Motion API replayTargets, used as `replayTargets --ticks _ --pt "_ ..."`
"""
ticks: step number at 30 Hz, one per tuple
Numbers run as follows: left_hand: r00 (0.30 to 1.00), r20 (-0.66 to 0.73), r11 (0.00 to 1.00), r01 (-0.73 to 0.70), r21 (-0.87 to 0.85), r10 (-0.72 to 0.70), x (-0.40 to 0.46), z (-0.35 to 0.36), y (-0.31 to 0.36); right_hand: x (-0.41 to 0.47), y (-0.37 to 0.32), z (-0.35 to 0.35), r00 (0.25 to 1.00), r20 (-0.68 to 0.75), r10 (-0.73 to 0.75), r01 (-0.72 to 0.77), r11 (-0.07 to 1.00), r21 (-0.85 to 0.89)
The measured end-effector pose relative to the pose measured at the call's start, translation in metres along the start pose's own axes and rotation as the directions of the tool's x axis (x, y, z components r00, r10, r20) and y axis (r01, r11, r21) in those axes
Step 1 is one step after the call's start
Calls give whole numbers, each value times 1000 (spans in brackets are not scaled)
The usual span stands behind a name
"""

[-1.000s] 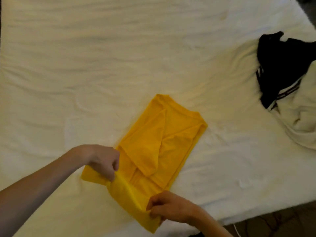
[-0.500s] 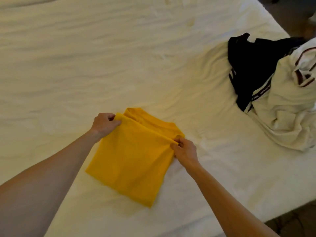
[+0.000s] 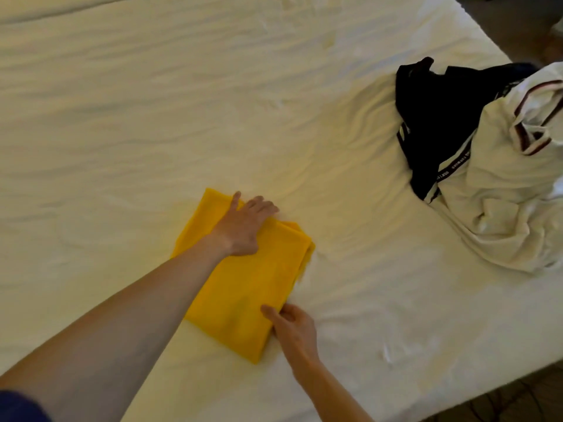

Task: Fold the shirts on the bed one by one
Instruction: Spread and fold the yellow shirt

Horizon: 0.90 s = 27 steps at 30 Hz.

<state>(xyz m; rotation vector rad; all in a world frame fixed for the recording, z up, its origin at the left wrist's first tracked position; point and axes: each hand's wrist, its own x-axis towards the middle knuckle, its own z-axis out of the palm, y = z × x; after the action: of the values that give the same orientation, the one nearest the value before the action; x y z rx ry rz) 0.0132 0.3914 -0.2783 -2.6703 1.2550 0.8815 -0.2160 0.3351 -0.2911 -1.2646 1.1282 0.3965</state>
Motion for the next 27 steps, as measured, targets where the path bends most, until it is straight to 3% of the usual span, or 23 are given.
replayTargets --ticks 2,4,10,12,16,19,22,25,27 --pt "990 136 991 2 131 -20 18 -5 13 -2 10 9 998 69 14 -13 1000 -6" --pt "983 180 981 -3 192 -32 30 -11 25 -2 12 13 994 108 12 -10 1000 -13" --pt "931 365 997 -18 74 -10 50 -23 42 2 21 7 997 58 -51 60 981 -184" --pt "938 347 999 9 -54 10 55 -33 47 2 16 -4 996 -8 -90 87 979 -185" --pt "993 118 952 50 -301 -15 67 -60 63 8 -17 -62 916 -249 -315 261 938 -228" --pt "995 -56 780 29 -625 -82 73 -89 77 5 -61 -117 771 -286 -569 466 811 -354" --pt "974 -205 439 -145 -887 -92 66 -127 91 -15 -107 -156 605 -239 -760 637 641 -428" --pt "922 -377 216 -351 -911 -88 38 -159 94 -43 -139 -169 381 -198 -903 743 427 -516" --pt "892 -443 96 -435 -895 -94 14 -162 86 -57 -144 -162 294 -130 -947 785 317 -532"
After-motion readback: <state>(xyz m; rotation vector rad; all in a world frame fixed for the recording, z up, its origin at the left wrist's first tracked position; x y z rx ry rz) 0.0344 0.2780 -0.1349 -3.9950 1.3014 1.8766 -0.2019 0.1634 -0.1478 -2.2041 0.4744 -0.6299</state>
